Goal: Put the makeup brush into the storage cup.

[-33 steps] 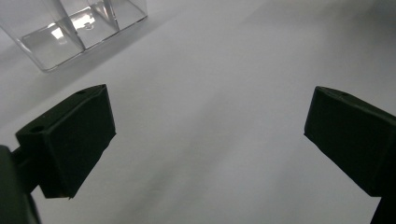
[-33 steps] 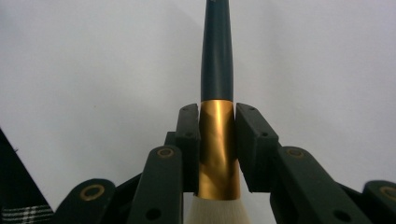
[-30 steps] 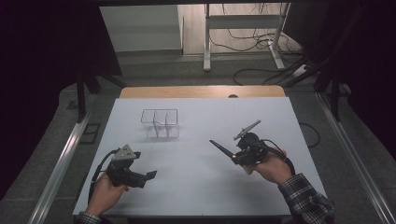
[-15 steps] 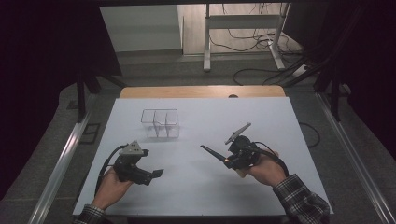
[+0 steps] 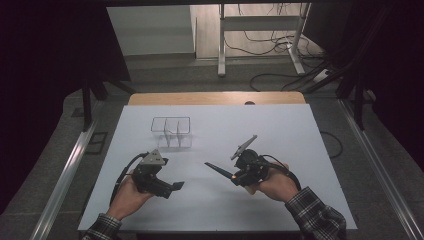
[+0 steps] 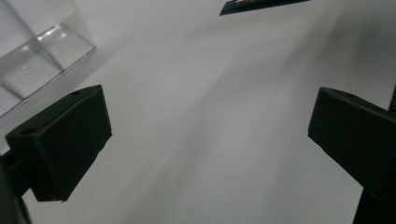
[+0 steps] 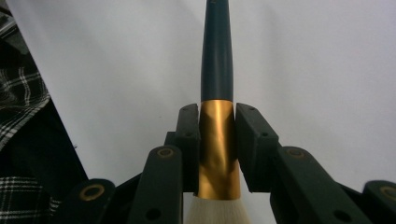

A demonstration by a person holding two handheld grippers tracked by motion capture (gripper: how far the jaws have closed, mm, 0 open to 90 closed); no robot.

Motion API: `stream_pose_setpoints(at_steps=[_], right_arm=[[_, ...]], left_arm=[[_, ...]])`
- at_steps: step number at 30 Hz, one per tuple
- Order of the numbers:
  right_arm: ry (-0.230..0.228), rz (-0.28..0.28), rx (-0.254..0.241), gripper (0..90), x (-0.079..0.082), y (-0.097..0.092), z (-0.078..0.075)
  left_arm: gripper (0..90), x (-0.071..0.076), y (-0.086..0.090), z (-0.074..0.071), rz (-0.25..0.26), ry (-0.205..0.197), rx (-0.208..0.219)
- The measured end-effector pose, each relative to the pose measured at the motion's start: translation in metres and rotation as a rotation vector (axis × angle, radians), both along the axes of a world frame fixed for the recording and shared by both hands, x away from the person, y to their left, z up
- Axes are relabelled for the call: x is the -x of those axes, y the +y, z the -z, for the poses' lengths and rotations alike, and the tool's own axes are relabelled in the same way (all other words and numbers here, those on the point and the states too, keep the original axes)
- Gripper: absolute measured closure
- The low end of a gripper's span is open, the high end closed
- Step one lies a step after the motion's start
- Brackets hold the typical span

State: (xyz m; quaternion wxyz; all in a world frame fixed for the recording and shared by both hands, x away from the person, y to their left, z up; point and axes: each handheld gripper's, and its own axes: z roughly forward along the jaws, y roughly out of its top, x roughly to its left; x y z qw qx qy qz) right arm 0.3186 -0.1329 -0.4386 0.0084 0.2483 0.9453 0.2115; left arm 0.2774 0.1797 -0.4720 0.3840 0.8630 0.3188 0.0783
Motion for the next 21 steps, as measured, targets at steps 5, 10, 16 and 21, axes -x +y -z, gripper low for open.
stream_pose_setpoints(at_steps=[5,10,16,21], right_arm=[[0.011,-0.033,-0.003,71.5,0.004,0.008,0.0],[0.02,-0.046,-0.011,71.5,0.007,0.012,0.0],[0.031,-0.073,-0.021,71.5,0.01,0.019,-0.002],[0.038,-0.096,-0.026,71.5,0.013,0.025,-0.004]], left_arm=[[0.0,-0.004,-0.013,0.0,0.047,-0.008,-0.025],[0.0,-0.007,-0.03,0.0,0.091,-0.012,-0.047],[0.0,-0.01,-0.046,0.002,0.142,-0.024,-0.056],[0.0,-0.014,-0.057,0.002,0.207,-0.031,-0.094]])
